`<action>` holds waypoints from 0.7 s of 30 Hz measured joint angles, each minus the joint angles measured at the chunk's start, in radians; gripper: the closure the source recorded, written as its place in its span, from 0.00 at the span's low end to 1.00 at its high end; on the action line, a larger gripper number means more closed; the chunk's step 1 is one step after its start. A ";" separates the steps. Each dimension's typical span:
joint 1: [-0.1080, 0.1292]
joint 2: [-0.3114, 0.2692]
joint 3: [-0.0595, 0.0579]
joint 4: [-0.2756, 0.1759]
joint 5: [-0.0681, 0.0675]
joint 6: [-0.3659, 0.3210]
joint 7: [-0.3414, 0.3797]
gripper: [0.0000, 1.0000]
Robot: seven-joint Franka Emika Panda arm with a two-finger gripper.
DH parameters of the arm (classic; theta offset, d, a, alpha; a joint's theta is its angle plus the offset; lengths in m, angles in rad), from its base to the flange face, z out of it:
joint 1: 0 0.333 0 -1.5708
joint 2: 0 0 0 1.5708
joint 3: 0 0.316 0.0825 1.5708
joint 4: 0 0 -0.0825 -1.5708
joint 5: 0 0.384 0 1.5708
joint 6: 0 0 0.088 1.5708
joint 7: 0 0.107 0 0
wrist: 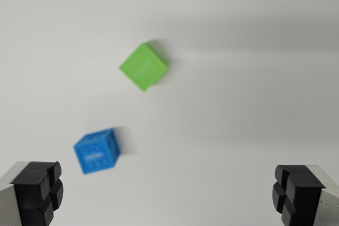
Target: Stack cube
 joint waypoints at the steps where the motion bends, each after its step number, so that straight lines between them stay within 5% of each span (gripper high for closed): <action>1: 0.000 0.000 0.000 0.000 0.000 0.000 0.000 0.00; 21: 0.001 0.007 0.001 -0.004 0.000 0.007 -0.021 0.00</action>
